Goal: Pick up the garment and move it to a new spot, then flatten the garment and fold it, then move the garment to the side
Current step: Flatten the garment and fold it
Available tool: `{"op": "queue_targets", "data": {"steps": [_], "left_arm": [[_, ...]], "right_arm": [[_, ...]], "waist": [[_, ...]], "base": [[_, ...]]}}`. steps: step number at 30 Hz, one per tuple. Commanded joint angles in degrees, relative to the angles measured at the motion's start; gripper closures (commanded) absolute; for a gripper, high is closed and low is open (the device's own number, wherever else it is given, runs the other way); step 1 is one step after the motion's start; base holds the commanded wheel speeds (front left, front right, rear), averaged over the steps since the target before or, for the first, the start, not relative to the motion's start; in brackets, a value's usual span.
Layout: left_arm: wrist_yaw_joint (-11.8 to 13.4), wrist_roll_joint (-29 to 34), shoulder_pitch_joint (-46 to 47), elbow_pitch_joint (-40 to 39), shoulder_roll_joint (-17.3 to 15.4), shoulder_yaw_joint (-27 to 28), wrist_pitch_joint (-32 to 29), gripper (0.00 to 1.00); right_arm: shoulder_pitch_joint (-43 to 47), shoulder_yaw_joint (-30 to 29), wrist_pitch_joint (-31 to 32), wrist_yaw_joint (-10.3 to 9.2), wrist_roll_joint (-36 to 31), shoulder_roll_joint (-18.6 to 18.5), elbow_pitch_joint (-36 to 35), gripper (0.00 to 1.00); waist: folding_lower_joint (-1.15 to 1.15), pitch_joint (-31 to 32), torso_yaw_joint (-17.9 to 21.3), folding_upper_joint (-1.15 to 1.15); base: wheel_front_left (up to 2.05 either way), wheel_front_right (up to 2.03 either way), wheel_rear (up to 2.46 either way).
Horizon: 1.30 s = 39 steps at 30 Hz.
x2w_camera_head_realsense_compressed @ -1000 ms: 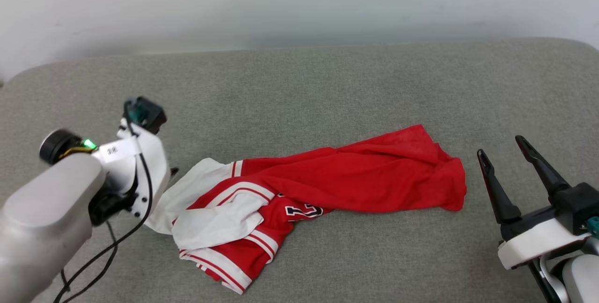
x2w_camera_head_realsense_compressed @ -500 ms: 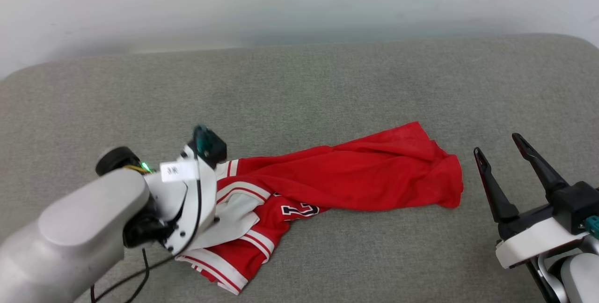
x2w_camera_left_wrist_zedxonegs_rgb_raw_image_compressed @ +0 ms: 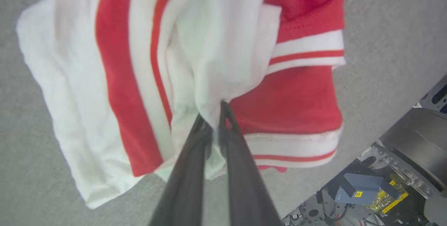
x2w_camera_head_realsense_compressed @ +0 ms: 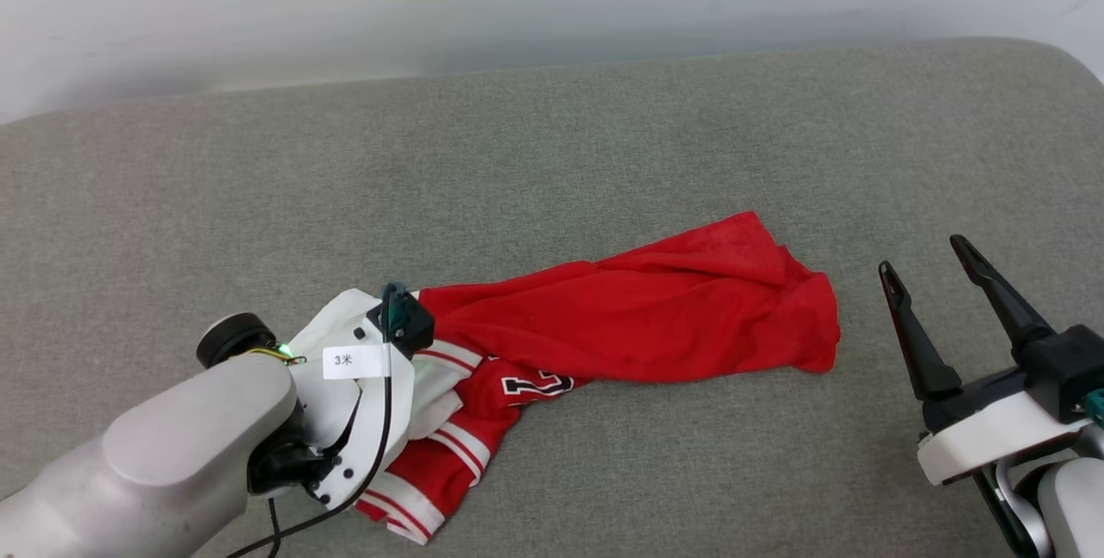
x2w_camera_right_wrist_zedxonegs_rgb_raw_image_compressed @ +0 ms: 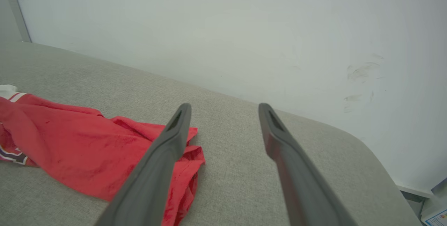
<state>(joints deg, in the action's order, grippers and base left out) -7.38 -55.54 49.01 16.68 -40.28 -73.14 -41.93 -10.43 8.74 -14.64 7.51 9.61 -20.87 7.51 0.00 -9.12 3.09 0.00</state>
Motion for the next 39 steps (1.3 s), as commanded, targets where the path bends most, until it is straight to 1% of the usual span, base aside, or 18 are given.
{"op": "queue_targets", "data": {"steps": [1,9,11,14,16,18,22,25,29,33,35,38,39], "left_arm": [[-0.02,-0.12,0.68,-0.56,-0.12,0.02,0.78,1.0],[-0.04,-3.17,3.53,-5.15,-1.21,1.69,3.98,1.0],[-0.04,-4.0,4.31,-6.67,-0.62,2.64,4.88,1.0],[-0.04,-4.15,4.91,-8.88,1.47,2.69,5.42,1.0],[-0.04,-3.88,4.96,-9.85,3.62,2.17,5.42,1.0],[-0.04,-4.03,4.44,-10.25,6.62,1.74,5.73,1.0],[-0.04,-1.97,4.01,-9.16,13.58,0.45,5.45,1.0],[-0.05,-0.55,2.9,-7.07,18.78,-0.01,4.63,1.0],[-0.05,3.39,-0.11,-2.76,24.21,-0.21,2.2,1.0],[-0.05,6.69,-3.25,1.63,27.96,-0.17,1.48,1.0],[-0.05,6.94,-4.91,3.85,29.11,-0.22,1.25,1.0],[-0.05,8.6,-5.65,5.96,30.21,-0.23,3.23,1.0],[-0.05,8.97,-5.82,6.27,30.53,-0.24,4.03,0.78]], "right_arm": [[0.32,-0.25,-0.18,-0.04,-0.11,0.32,0.18,0.0],[0.94,0.02,-0.26,-0.04,-0.23,0.78,0.53,0.0],[0.81,0.1,-0.27,-0.04,-0.15,0.7,0.54,0.0],[0.6,0.11,-0.29,-0.04,-0.05,0.66,0.5,0.0],[0.32,0.29,-0.29,-0.04,0.03,0.75,0.54,0.0],[0.01,0.52,-0.27,-0.04,0.09,0.87,0.55,0.0],[-0.62,0.84,-0.32,-0.04,0.15,0.76,0.62,0.0],[-1.33,0.81,-0.36,-0.04,0.2,0.73,0.67,0.0],[-2.26,1.17,-0.4,-0.04,0.21,1.04,1.01,0.0],[-2.97,1.42,-0.49,-0.04,0.18,1.34,1.52,0.0],[-3.37,1.5,-0.51,-0.04,0.14,1.41,1.88,0.0],[-3.75,1.35,-0.56,-0.04,0.18,1.3,2.41,0.0],[-3.65,1.25,-0.57,-0.04,0.16,1.18,2.55,0.0]], "waist": [[0.0,0.28,-0.28,0.0],[0.0,1.63,-1.52,0.0],[0.0,1.75,-1.63,0.0],[0.0,1.72,-1.68,0.0],[0.0,1.51,-1.52,0.0],[0.0,1.14,-1.23,0.0],[0.0,0.26,-0.44,0.0],[0.0,-0.62,0.38,0.0],[0.0,-1.99,1.64,0.0],[0.0,-3.21,2.62,0.0],[0.0,-3.39,2.8,0.0],[0.0,-3.04,2.72,0.0],[0.0,-2.74,2.53,0.0]], "base": [[0.0,0.0,0.0],[0.0,0.0,0.0],[0.0,0.0,0.0],[0.0,0.0,0.0],[0.0,0.0,0.0],[0.0,0.0,0.0],[0.0,0.0,0.0],[0.0,0.0,0.0],[0.0,0.0,0.0],[0.0,0.0,0.0],[0.0,0.0,0.0],[0.0,0.0,0.0],[0.0,0.0,0.0]]}}
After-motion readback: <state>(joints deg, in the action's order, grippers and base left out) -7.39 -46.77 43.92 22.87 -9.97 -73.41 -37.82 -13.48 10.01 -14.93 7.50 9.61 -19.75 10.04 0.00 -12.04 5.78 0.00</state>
